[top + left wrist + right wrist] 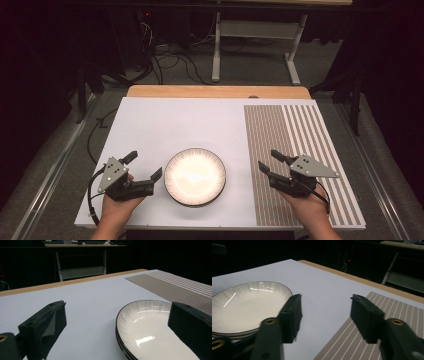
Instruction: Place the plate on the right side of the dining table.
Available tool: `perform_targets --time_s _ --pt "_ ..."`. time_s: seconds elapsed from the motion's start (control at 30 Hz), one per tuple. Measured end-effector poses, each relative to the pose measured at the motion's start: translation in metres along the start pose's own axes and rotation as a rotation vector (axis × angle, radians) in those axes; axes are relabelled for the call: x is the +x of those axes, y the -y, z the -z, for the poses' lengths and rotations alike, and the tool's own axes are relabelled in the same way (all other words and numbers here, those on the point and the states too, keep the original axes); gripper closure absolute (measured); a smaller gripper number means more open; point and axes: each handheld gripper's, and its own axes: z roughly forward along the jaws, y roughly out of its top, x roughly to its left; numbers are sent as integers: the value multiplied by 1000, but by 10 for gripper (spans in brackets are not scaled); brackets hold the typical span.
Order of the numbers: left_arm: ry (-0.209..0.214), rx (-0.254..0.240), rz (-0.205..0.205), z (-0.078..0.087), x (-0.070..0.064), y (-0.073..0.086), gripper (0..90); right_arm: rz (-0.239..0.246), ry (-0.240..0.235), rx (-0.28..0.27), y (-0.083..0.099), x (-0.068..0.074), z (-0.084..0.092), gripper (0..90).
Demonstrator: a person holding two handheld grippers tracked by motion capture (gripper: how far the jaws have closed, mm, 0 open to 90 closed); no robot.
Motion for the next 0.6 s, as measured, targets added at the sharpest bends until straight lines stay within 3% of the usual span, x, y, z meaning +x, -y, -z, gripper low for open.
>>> perform_targets --time_s 0.13,0.6 --pt "6 0 7 0 1 0 13 30 -10 21 -9 7 -10 652" --pt "13 -1 -2 -1 0 0 3 57 -86 99 -24 29 -46 857"
